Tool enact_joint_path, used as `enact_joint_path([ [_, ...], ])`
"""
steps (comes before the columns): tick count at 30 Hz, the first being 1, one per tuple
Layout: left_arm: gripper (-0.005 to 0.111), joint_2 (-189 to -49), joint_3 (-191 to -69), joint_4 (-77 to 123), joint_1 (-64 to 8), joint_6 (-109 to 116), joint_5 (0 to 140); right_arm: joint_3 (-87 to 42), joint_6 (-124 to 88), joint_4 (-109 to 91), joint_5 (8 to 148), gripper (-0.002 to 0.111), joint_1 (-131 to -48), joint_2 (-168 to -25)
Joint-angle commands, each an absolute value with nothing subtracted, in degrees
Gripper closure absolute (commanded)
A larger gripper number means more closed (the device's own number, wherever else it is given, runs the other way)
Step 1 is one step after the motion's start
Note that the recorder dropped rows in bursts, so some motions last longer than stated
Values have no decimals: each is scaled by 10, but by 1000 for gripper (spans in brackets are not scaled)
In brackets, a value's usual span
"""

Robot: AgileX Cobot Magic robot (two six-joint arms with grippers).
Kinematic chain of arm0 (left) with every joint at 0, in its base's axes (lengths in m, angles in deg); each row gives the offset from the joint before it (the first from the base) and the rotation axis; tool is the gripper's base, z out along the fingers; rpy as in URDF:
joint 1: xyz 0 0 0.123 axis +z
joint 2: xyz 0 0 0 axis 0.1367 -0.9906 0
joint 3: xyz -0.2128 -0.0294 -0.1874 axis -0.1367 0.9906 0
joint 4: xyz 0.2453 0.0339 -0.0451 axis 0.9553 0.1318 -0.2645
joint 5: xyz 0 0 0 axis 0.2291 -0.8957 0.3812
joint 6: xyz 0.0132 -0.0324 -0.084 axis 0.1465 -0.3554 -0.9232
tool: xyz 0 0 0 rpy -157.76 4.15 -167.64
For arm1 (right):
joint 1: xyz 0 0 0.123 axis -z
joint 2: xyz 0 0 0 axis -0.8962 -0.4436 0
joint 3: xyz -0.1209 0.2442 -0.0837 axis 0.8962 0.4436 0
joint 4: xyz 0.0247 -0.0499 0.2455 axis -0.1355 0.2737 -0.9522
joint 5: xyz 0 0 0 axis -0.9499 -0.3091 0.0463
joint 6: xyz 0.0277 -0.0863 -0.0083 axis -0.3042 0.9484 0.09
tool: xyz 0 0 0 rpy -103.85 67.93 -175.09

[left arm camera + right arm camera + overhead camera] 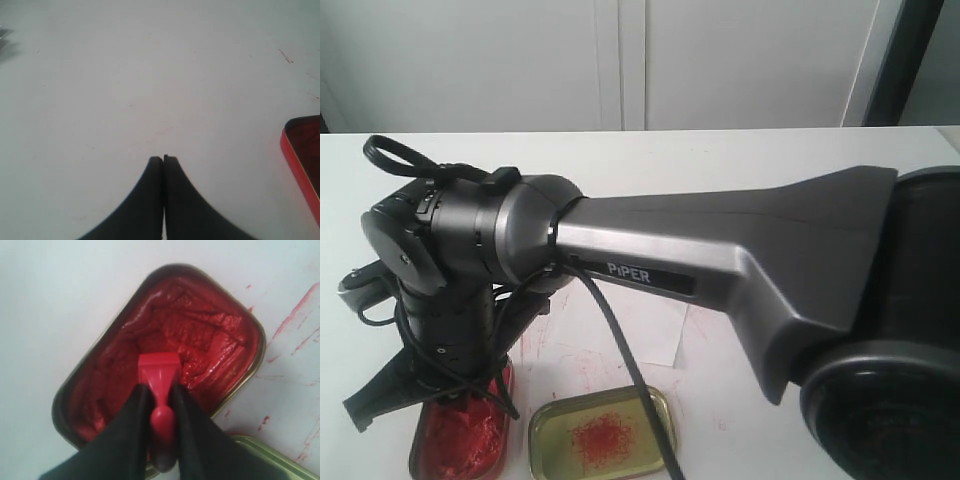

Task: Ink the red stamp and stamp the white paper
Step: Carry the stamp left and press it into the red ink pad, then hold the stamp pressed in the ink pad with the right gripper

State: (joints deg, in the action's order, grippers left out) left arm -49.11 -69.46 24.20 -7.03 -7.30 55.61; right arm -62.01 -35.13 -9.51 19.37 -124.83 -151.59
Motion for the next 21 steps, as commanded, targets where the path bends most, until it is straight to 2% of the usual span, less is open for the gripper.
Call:
enact_joint_path([
  [1, 107, -489, -692, 242, -70, -74, 556, -623, -394, -64, 211, 108, -1259, -1519],
  [21, 107, -489, -692, 242, -70, -74, 556, -622, -456, -59, 204, 108, -1261, -1573],
])
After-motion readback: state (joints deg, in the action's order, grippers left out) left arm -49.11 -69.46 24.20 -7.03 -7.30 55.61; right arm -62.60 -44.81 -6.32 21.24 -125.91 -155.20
